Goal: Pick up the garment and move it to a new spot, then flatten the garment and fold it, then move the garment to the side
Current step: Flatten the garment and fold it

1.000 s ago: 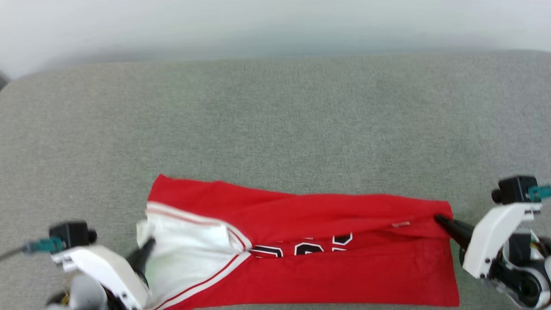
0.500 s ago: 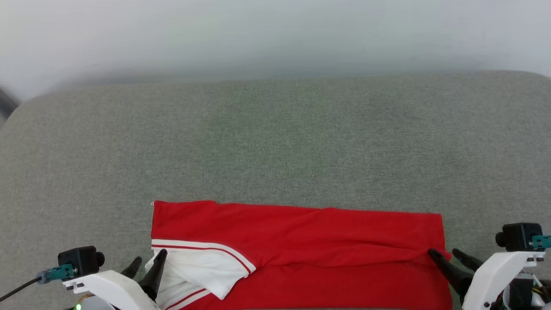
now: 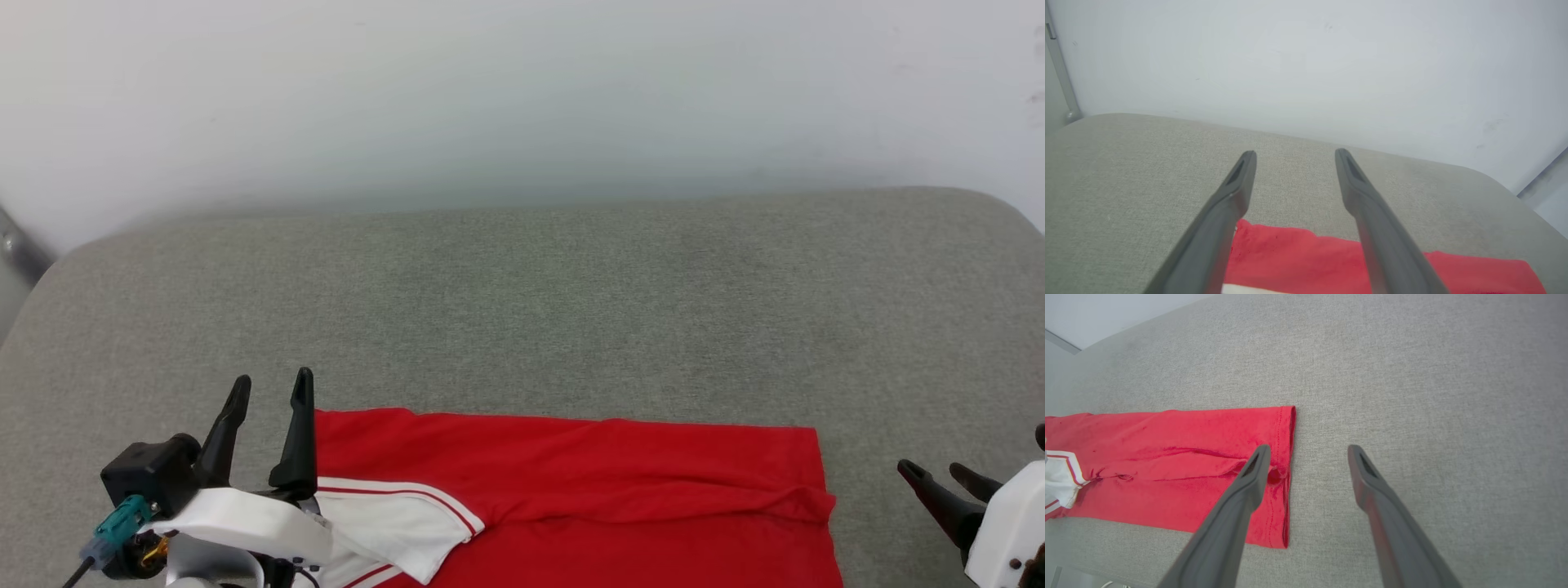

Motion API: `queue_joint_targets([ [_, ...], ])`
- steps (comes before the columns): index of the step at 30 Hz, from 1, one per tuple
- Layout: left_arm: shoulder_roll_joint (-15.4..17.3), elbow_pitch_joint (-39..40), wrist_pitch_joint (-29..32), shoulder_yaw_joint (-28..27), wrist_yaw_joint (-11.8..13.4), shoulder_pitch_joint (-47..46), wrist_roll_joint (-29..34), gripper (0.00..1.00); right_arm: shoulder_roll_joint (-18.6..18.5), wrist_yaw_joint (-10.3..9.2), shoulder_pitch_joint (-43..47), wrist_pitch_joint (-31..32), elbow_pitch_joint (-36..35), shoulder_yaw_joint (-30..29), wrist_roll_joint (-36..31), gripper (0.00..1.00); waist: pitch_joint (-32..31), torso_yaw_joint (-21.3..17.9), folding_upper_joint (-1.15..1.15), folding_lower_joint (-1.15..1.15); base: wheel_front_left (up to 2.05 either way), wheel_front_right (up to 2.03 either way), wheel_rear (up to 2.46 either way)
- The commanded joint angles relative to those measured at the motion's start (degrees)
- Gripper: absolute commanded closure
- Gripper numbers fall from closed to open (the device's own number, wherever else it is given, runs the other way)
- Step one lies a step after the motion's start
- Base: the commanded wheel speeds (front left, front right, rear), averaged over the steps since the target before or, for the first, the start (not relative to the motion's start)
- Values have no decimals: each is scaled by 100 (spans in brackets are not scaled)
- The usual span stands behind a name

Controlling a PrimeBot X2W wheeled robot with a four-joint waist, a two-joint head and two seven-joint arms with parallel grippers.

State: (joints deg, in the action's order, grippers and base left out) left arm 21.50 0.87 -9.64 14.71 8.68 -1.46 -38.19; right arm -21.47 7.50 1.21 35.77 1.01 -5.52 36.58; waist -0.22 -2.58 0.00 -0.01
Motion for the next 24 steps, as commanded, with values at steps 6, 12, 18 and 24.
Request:
queue_joint_targets([
  [6, -108, 244, -382, 233, 33, -229, 568, 0, 123, -2, -24, 616, 30, -279, 40, 0, 254, 372, 0, 1, 0, 0, 0],
  [12, -228, 430, -470, 458, 6, -446, 924, 0, 355, -1, -320, 951, 332, -357, 130, 0, 652, 654, 0, 1, 0, 0, 0],
  [18, -344, 511, -496, 641, -52, -722, 1089, 0, 600, -2, -687, 1091, 1082, -149, 301, 0, 1095, 858, 0, 1, 0, 0, 0],
  [24, -368, 458, -516, 640, -29, -848, 1176, 0, 694, -4, -633, 1604, 1557, 93, 500, 48, 1211, 926, 0, 1, 0, 0, 0],
])
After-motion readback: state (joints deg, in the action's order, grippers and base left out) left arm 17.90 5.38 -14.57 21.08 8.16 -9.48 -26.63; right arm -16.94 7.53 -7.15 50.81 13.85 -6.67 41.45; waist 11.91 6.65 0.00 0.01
